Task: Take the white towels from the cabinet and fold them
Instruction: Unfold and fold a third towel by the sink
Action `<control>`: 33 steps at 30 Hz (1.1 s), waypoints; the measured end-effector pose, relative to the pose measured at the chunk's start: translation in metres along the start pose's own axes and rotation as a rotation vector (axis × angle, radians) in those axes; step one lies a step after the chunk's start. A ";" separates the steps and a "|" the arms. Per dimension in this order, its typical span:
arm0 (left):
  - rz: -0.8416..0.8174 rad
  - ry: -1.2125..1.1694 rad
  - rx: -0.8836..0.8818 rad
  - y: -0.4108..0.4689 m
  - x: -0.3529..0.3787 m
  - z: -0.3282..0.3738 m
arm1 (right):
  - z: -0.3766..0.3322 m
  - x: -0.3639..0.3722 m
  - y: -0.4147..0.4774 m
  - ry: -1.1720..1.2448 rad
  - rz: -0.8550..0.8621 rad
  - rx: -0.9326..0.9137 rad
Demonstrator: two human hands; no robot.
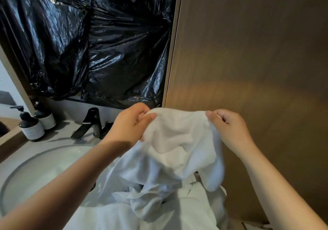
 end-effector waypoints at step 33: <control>-0.333 -0.142 -0.064 -0.062 0.088 -0.027 | 0.048 0.017 -0.082 -0.028 -0.121 0.292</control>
Point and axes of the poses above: each hand's wrist, its own y-axis towards the middle knuckle, its own x-axis out of the palm, z = x × y, the point moved 6 cm from there along y, towards the middle knuckle, and after that the axes turned 9 degrees about y, right-handed, at the moved point
